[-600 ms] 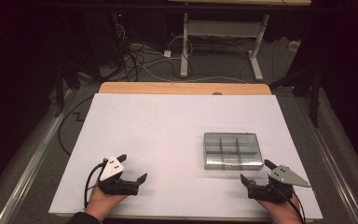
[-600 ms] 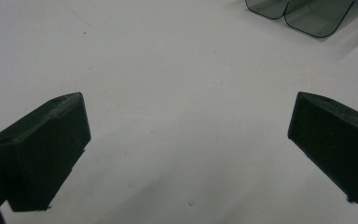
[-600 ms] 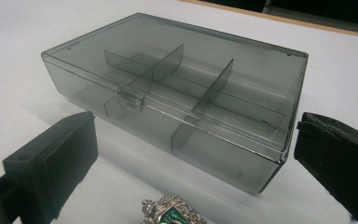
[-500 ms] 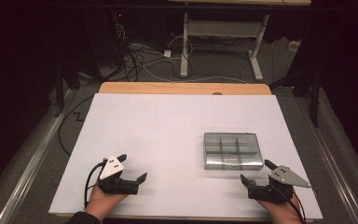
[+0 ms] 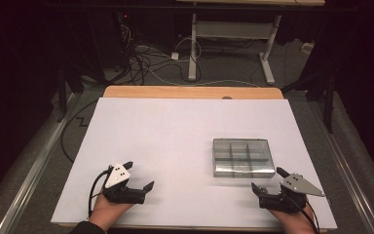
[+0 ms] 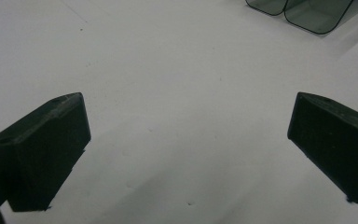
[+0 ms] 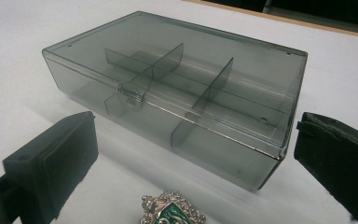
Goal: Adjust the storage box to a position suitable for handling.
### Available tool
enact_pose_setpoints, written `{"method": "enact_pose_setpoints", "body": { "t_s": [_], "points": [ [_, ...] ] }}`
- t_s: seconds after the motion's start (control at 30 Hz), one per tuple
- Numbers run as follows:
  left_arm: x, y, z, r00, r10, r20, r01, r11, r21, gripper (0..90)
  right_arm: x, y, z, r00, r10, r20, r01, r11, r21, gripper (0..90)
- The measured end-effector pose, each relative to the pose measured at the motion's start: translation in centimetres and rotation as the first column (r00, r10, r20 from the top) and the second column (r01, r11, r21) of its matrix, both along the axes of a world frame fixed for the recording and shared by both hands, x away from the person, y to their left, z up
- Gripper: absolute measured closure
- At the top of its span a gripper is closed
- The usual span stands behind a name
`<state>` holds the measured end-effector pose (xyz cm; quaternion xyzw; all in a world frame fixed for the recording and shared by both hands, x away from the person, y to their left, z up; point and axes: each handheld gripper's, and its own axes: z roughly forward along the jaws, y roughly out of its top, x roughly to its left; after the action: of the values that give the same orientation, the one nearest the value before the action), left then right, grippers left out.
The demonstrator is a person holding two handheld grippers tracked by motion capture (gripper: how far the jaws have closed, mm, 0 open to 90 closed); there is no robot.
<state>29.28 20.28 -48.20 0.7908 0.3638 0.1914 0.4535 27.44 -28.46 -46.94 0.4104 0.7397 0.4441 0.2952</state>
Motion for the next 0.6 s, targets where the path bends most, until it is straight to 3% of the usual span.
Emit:
{"method": "enact_pose_setpoints", "body": {
  "t_s": [0.43, 0.6],
  "points": [
    [-0.05, 0.00, 0.00, 1.0000, -0.007, 0.002, 0.007, 1.0000, 0.000, 0.5, -0.10, -0.09, 0.14, 0.9999, 0.001, 0.014, -0.001, 1.0000, 0.000, 0.1],
    [-0.04, 0.02, 0.00, 1.0000, -0.006, -0.001, 0.006, 1.0000, -0.003, 3.4, -0.19, -0.19, 0.35, 0.9999, -0.002, 0.014, 0.002, 1.0000, 0.004, 4.1]
  ]
}}
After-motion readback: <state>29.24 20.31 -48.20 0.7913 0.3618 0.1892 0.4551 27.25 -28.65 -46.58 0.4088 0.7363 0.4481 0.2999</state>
